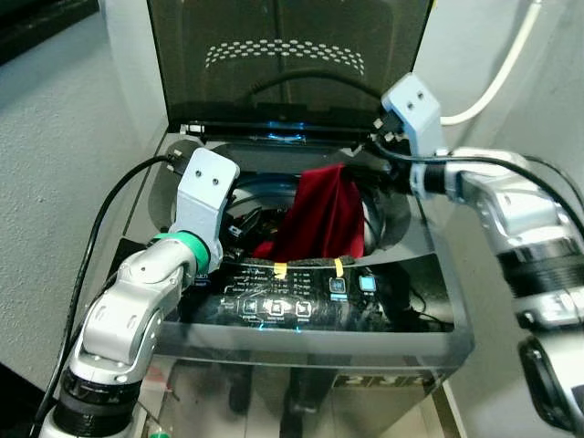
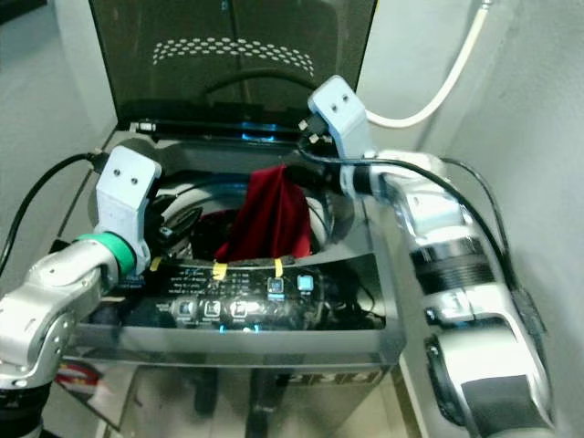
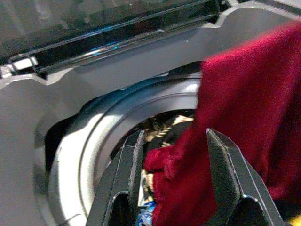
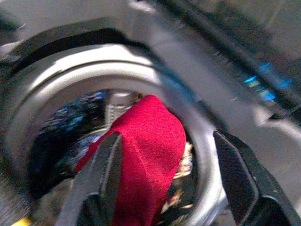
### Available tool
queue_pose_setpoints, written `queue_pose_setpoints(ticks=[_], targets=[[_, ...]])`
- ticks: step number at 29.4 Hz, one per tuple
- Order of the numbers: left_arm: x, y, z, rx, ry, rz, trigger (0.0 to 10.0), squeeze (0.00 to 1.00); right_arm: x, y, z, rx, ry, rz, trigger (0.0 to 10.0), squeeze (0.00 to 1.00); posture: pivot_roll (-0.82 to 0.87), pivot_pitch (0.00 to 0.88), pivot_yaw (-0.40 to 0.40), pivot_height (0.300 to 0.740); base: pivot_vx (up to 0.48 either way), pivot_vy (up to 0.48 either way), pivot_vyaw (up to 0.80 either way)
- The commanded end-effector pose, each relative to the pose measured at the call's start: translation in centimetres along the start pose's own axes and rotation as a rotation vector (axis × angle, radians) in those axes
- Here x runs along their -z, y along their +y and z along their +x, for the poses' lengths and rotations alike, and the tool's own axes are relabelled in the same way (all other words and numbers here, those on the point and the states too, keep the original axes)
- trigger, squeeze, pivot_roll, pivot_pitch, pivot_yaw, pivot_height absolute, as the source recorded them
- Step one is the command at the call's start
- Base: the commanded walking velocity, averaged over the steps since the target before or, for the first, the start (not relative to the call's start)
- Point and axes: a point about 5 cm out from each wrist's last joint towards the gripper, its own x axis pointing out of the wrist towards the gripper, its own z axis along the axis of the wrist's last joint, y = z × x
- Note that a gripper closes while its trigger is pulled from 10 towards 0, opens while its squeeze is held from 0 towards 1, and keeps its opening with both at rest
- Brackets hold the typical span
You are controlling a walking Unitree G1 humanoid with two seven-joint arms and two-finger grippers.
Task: Clothes washing
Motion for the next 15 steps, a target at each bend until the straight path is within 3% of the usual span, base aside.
queue_pose_setpoints(ticks=[1,2,3,5,6,7,8,9,10,11,13,14,15], targets=[[0.1,-0.2,0.0,0.002,0.011,0.007,10.0,0.0,-0.6,0.0,-0.6,0.004,-0.047,0.02,10.0,0.02,0.06,0.027,0.032,0.74,0.0,0.0,0.0],[0.1,-0.2,0.0,0.002,0.011,0.007,10.0,0.0,-0.6,0.0,-0.6,0.004,-0.047,0.02,10.0,0.02,0.06,0.027,0.032,0.74,0.0,0.0,0.0],[-0.1,0.1,0.1,-0.013,0.001,-0.002,10.0,0.0,-1.5,-0.8,-0.9,0.11,-0.17,0.078,10.0,0.0,0.06,0.02,0.047,0.74,0.0,0.0,0.0],[-0.1,0.1,0.1,-0.013,0.001,-0.002,10.0,0.0,-1.5,-0.8,-0.9,0.11,-0.17,0.078,10.0,0.0,0.06,0.02,0.047,0.74,0.0,0.0,0.0],[-0.3,0.5,0.3,-0.034,-0.014,-0.009,10.0,0.0,-2.9,-1.8,-1.5,0.235,-0.368,0.18,10.0,0.0,0.06,0.018,0.058,0.74,0.0,0.0,0.0],[-0.7,0.9,0.4,-0.051,-0.031,-0.02,10.0,0.0,-3.6,-1.7,-2.1,0.212,-0.558,0.387,10.0,0.0,0.06,0.017,0.063,0.74,0.0,0.0,0.0],[-0.7,0.9,0.4,-0.051,-0.031,-0.02,10.0,0.0,-3.6,-1.7,-2.1,0.212,-0.558,0.387,10.0,0.0,0.06,0.017,0.063,0.74,0.0,0.0,0.0],[-0.8,1.0,0.5,-0.061,-0.04,-0.024,10.0,0.0,-3.4,-0.8,-2.4,0.123,-0.643,0.473,10.0,0.0,0.06,0.017,0.063,0.74,0.0,0.0,0.0],[-0.8,1.0,0.5,-0.061,-0.04,-0.024,10.0,0.0,-3.4,-0.8,-2.4,0.123,-0.643,0.473,10.0,0.0,0.06,0.017,0.063,0.74,0.0,0.0,0.0],[-0.9,1.1,0.6,-0.064,-0.043,-0.026,10.0,0.0,-3.1,0.2,-2.6,0.039,-0.674,0.507,10.0,0.0,0.06,0.017,0.063,0.74,0.0,0.0,0.0],[-0.9,1.1,0.6,-0.064,-0.043,-0.026,10.0,0.0,-3.1,0.2,-2.6,0.039,-0.674,0.507,10.0,0.0,0.06,0.017,0.063,0.74,0.0,0.0,0.0],[-0.9,1.0,0.6,-0.058,-0.041,-0.024,10.0,0.0,-2.1,1.1,-2.2,-0.01,-0.61,0.506,10.0,0.0,0.06,0.018,0.07,0.74,0.0,0.0,0.0],[-0.9,1.0,0.6,-0.051,-0.036,-0.016,10.0,0.0,-0.9,1.7,-2.0,0.012,-0.488,0.413,10.0,0.0,0.07,0.025,0.082,0.74,0.0,0.0,0.0]])
